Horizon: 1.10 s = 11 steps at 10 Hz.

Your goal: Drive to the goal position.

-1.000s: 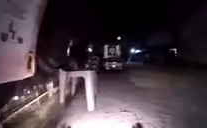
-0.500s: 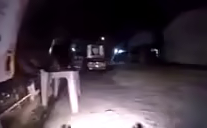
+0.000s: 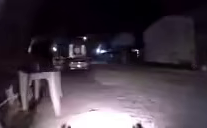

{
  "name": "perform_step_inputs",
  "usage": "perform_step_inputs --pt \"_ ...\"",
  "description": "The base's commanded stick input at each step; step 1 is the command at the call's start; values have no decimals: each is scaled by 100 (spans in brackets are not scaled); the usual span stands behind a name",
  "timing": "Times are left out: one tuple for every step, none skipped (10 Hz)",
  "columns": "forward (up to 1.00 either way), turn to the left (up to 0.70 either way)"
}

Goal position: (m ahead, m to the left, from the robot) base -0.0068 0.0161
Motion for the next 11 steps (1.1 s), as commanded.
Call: perform_step_inputs --pt "0 -45" --pt "0 -45" --pt "0 -45" --pt "0 -45" --pt "0 -44" --pt "0 -7" --pt "0 0" --pt "0 0" --pt "0 0" --pt "0 0" --pt "0 0"
